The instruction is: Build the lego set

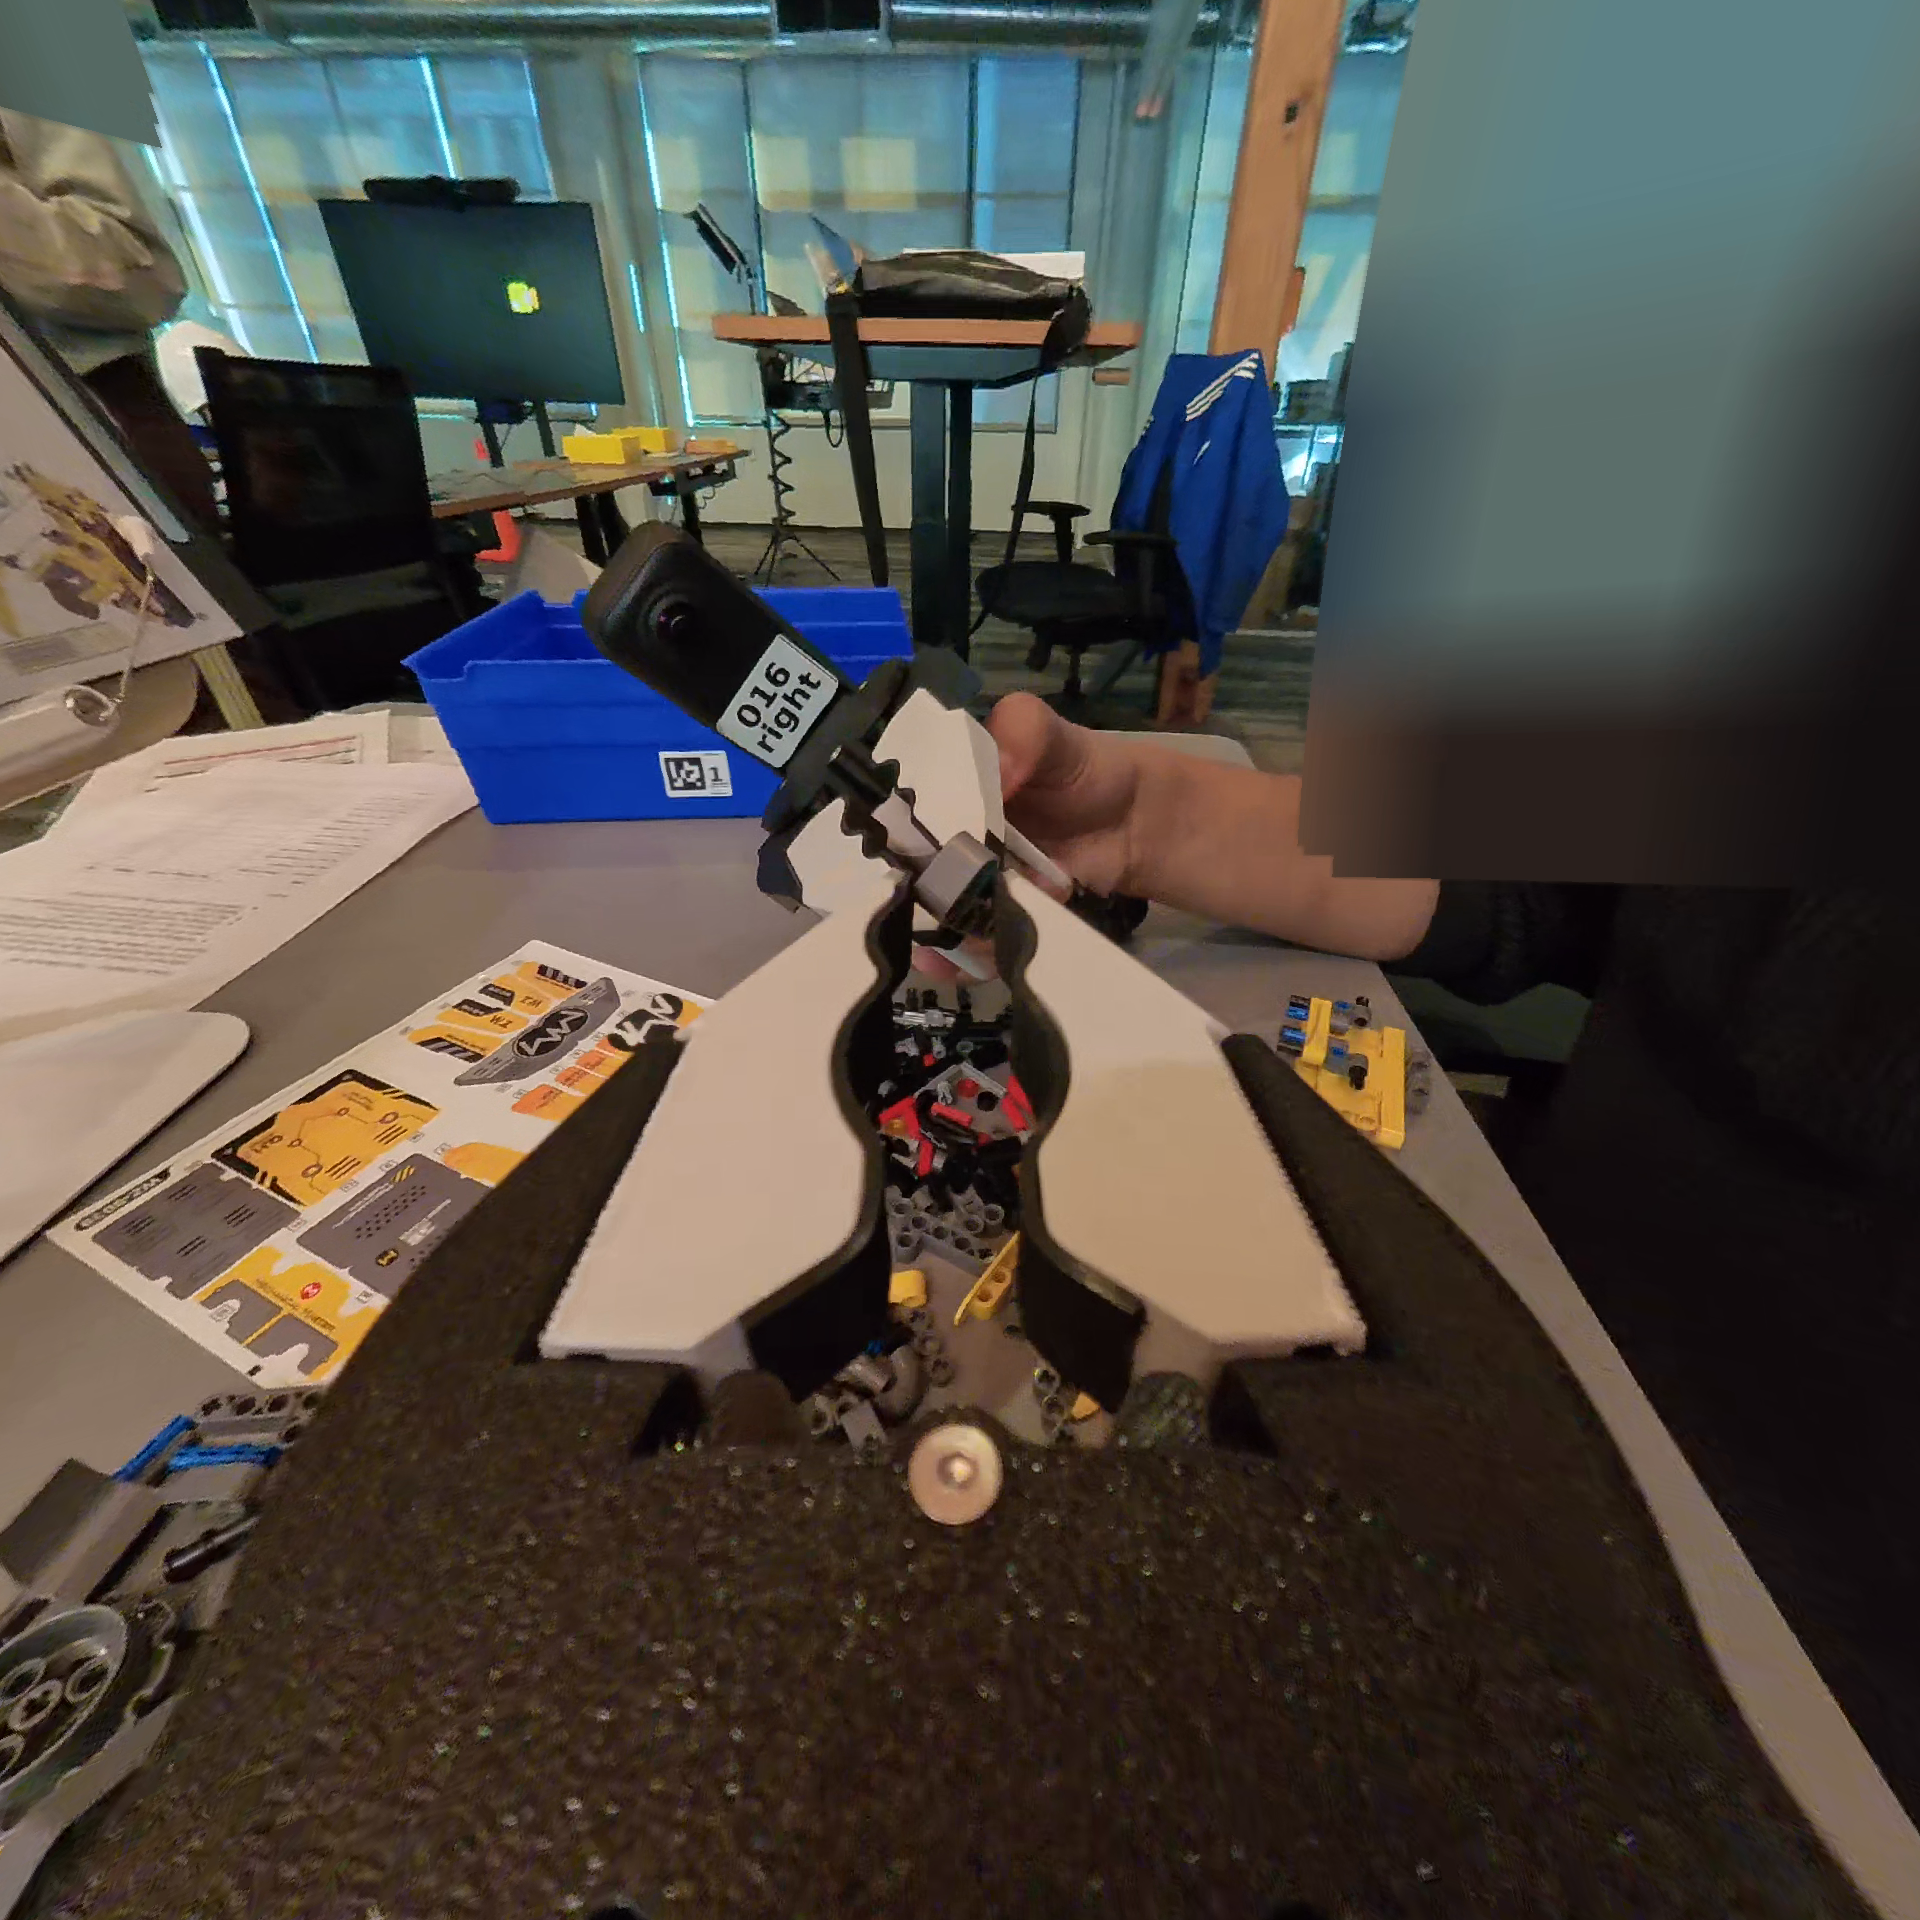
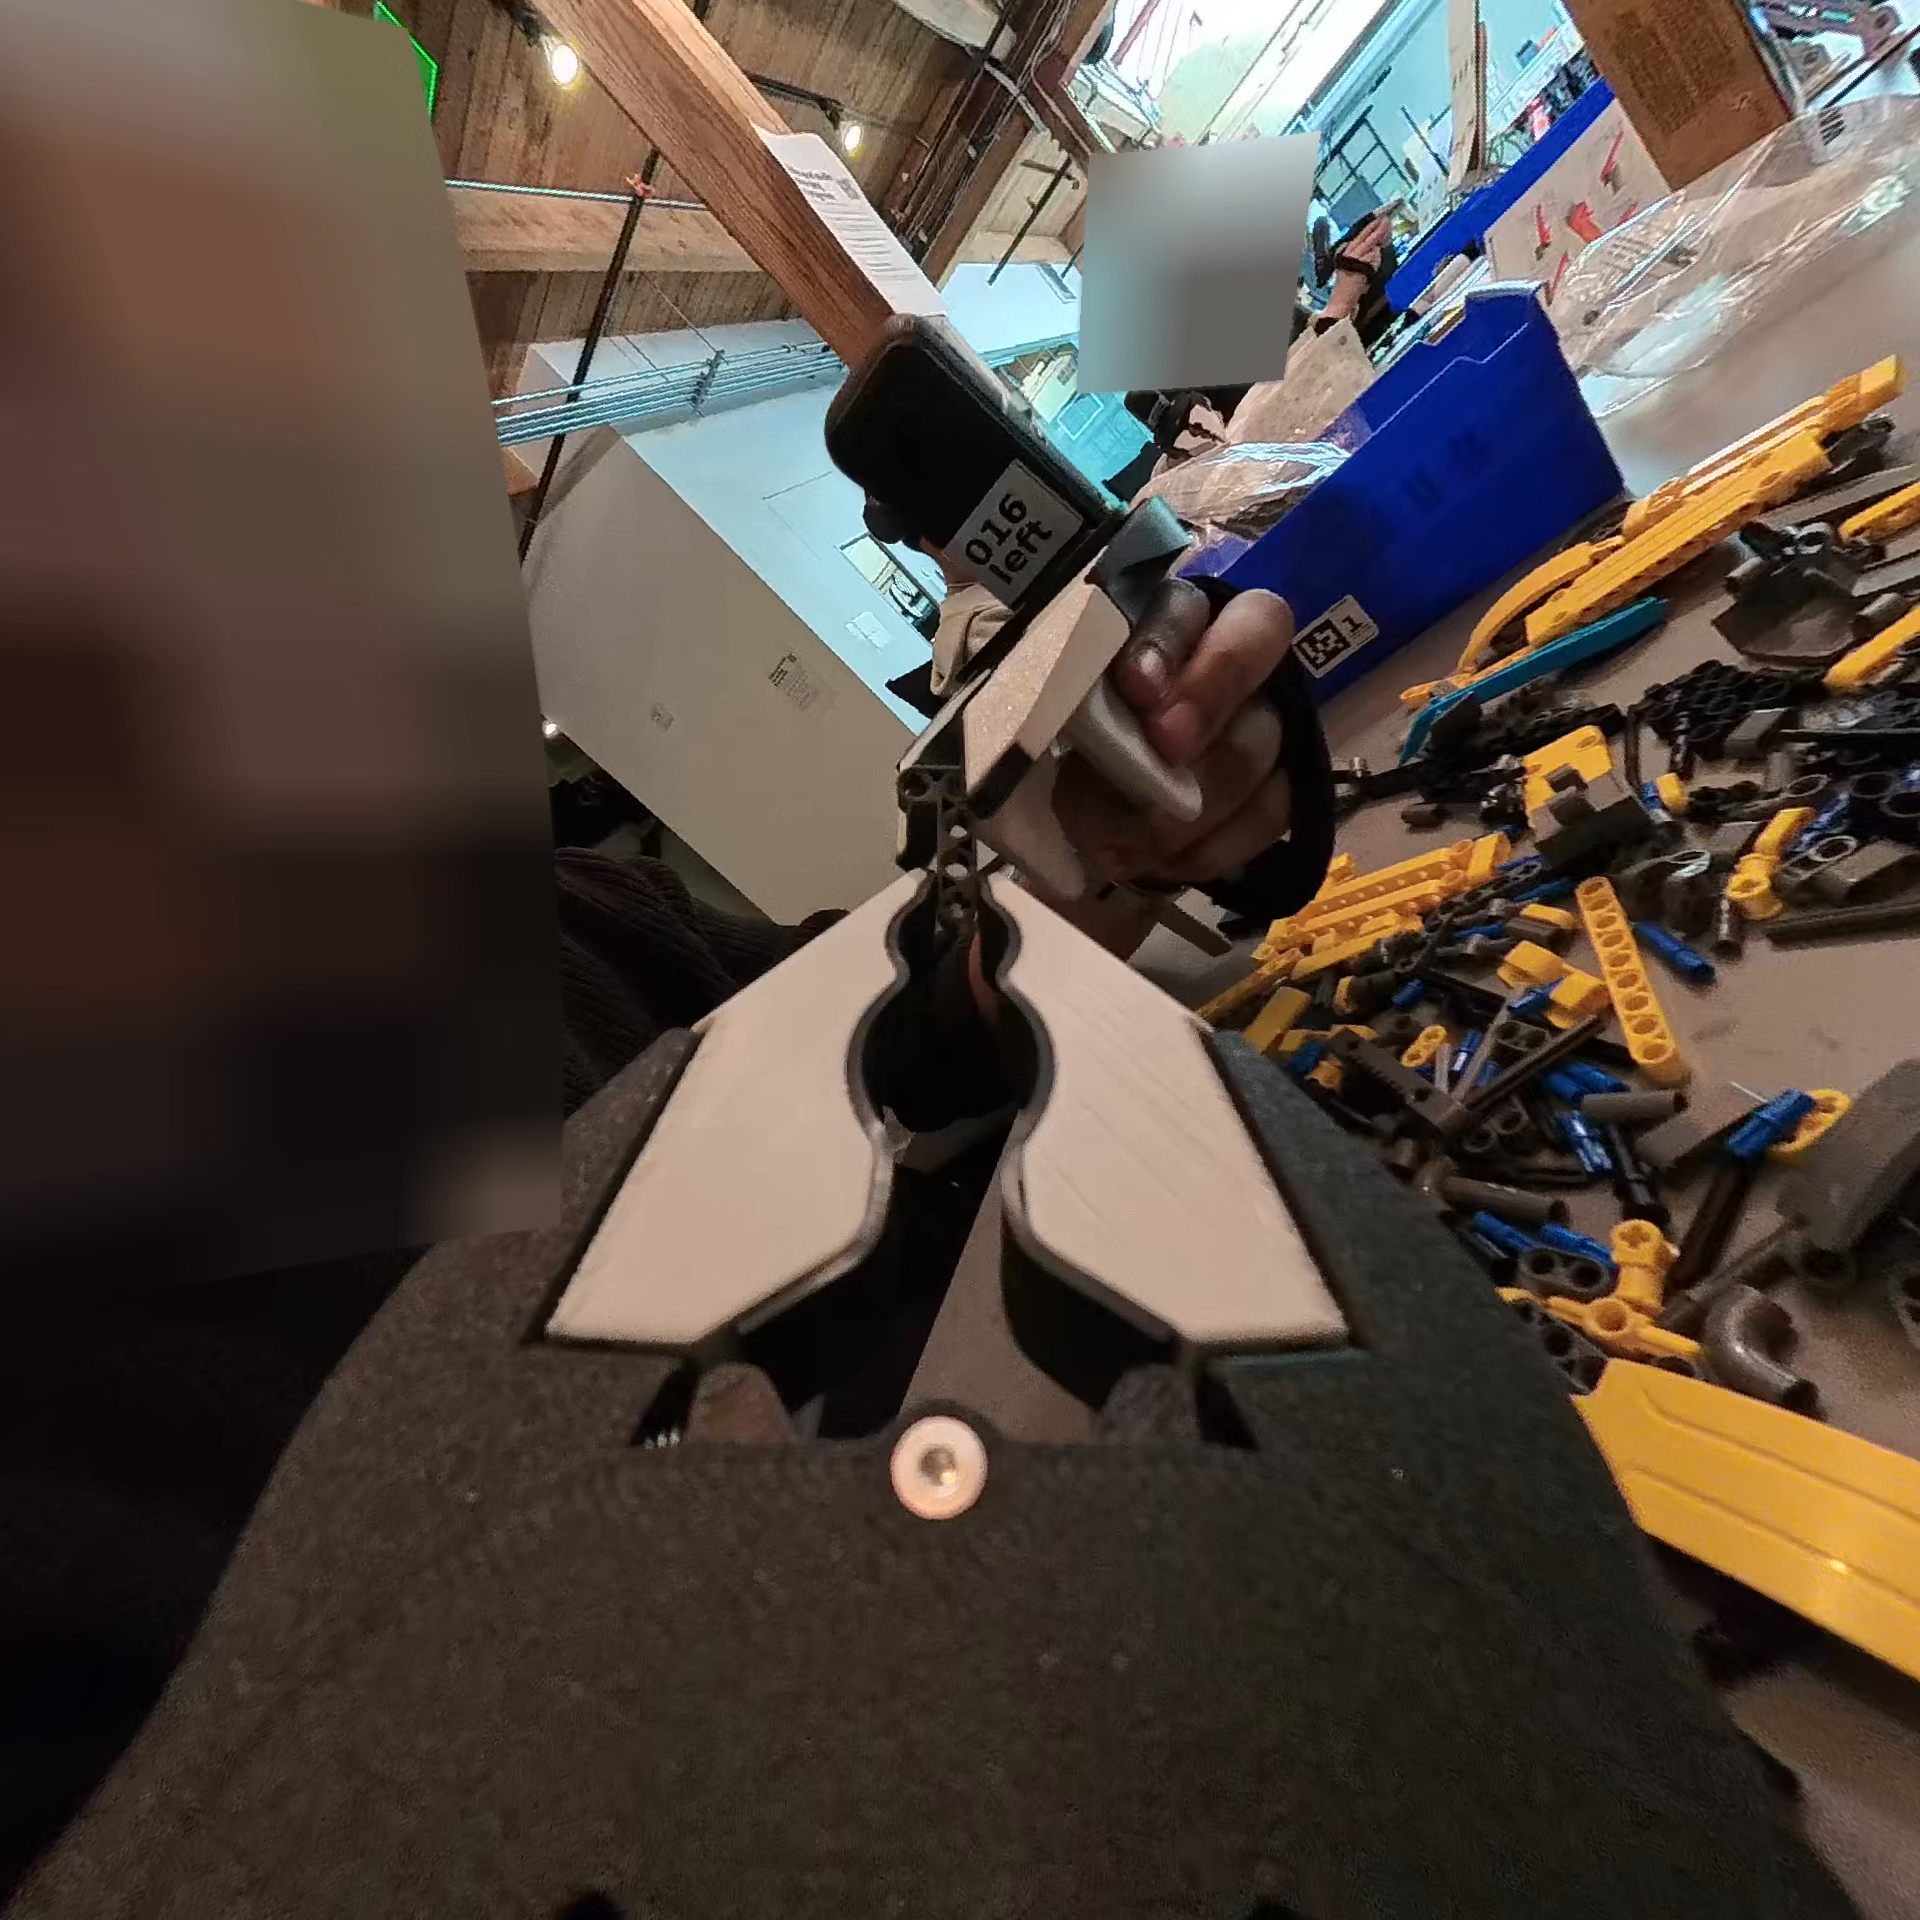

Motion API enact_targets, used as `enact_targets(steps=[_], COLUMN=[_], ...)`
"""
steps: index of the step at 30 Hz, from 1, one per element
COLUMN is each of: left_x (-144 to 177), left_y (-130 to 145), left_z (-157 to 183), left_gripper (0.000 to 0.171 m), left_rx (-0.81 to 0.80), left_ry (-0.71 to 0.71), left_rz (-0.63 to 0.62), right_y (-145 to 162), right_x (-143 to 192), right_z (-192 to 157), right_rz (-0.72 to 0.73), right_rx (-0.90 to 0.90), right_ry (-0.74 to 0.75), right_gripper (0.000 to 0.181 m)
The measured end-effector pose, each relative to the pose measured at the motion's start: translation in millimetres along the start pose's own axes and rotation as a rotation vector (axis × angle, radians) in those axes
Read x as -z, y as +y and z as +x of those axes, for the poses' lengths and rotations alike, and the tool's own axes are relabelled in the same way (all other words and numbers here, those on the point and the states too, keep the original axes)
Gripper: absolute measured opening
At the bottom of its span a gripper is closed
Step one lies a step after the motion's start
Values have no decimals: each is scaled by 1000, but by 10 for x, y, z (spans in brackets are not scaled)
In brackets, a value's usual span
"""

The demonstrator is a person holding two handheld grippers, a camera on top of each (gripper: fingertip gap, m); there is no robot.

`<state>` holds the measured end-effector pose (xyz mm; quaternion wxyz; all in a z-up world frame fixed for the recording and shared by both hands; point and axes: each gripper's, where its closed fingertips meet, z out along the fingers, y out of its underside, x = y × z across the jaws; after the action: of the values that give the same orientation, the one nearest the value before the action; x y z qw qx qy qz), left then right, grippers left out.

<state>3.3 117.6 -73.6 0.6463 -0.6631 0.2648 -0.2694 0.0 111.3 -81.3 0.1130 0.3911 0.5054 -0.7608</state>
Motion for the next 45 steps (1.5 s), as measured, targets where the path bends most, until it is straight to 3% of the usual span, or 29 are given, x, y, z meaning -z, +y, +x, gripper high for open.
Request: enact_targets(steps=[5, 8, 11, 16, 17, 19, 21, 30, 34, 36, 38, 40, 45], left_x=[11, 42, 95, 135, 130, 119, 121, 46, 66, 142, 289, 449, 627], left_y=[5, 49, 79, 190, 205, 209, 187, 209, 228, 216, 160, 104, 57], left_z=[-23, -225, -413, -605, -612, -609, -600, -492, -442, -513, -682, -822, -971], left_gripper=[12, 11, 11, 11, 11, 11, 11, 11, 11, 16, 27, 27, 25], left_rx=[-3, 88, 277, 602, 643, 711, 762, 789, 771, 718, 668, 646, 624], left_ry=[-19, -101, -135, -122, -109, -74, -38, 28, 56, -3, -115, -194, -275], left_rz=[-18, -31, -2, 81, 95, 126, 160, 130, 86, 71, 105, 155, 223], right_y=[-30, -189, -426, -566, -541, -345, -228, -215, -207, -192, -117, 65, 575], right_x=[8, 100, 344, 449, 376, 154, 38, 98, 94, 81, 29, -98, -405], right_z=[3, 221, 418, 389, 341, 333, 352, 441, 460, 457, 469, 470, 440], right_rz=[12, 66, 76, -150, -174, -251, -260, -319, -362, -366, -377, -402, -504], right_rx=[32, 236, 617, 1394, 1558, 1739, 1722, 1673, 1716, 1692, 1625, 1512, 1200], right_ry=[11, 243, 647, 1215, 1254, 1177, 1097, 1112, 1137, 1120, 1055, 910, 631], right_gripper=[8, 13, 32, 37, 35, 20, 20, 20, 8, 8, 8, 7, 7])
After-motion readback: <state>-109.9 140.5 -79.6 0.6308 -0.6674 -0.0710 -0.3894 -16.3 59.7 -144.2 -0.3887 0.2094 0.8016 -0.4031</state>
